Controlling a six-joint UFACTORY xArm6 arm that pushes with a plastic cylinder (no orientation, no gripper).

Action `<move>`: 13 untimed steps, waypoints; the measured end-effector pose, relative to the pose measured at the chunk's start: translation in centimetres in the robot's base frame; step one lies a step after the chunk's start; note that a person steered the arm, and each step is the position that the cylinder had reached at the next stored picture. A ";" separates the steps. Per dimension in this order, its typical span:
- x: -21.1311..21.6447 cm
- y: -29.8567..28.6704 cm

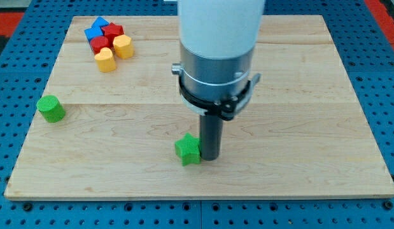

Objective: Place the green circle above the green star

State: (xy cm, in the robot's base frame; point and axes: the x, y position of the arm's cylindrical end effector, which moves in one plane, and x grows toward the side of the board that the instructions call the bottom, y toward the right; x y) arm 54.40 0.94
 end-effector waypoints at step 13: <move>-9.5 -17.7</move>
State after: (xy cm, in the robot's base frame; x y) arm 44.92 -16.75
